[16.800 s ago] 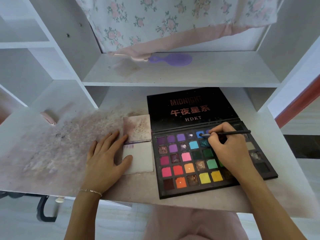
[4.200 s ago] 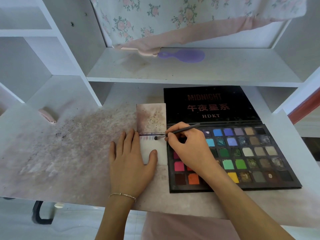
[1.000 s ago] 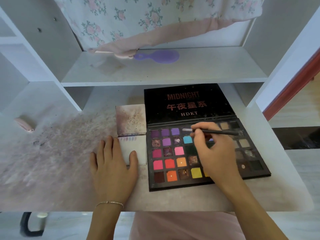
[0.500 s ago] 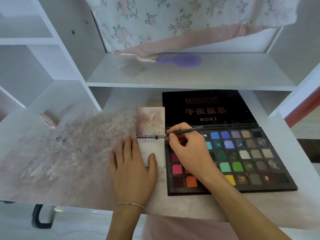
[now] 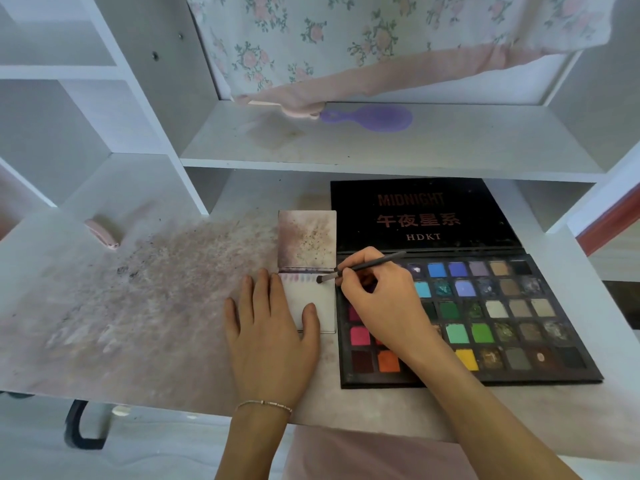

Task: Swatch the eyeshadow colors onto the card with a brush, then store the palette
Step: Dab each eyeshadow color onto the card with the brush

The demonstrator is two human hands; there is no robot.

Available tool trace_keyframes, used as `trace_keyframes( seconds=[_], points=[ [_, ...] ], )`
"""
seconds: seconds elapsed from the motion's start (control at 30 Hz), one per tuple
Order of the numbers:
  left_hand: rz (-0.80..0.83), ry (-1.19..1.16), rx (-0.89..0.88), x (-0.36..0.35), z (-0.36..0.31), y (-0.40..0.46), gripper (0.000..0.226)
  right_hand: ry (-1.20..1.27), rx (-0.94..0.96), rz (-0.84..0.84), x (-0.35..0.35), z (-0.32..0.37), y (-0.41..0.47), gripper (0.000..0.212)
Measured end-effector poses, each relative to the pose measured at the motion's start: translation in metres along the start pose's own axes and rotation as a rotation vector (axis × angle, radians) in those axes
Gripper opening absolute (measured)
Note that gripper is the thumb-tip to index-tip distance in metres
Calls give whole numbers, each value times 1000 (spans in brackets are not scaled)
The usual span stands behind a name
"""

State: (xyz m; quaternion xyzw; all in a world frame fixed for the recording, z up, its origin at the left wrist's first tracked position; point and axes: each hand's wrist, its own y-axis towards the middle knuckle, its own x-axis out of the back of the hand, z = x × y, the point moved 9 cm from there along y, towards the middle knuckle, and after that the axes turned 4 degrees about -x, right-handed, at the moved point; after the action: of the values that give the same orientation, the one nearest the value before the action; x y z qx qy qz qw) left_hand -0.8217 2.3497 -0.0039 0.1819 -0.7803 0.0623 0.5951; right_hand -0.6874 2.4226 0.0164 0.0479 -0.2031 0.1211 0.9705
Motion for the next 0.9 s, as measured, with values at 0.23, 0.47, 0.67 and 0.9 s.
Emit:
trace_keyframes(
  seconds=[0.23,0.47,0.67,0.9],
  points=[
    [14,19,4,-1,1,0,76,-17,11,-6,1,2,0,8],
    [5,12,2,-1,0,0,76,-26,16,-15,1,2,1,9],
    [-1,4,-5,0,0,0,75,-16,17,-7,0,2,1,9],
    [-1,-1,-5,-1,0,1,75,-21,29,-11,0,2,1,9]
  ],
)
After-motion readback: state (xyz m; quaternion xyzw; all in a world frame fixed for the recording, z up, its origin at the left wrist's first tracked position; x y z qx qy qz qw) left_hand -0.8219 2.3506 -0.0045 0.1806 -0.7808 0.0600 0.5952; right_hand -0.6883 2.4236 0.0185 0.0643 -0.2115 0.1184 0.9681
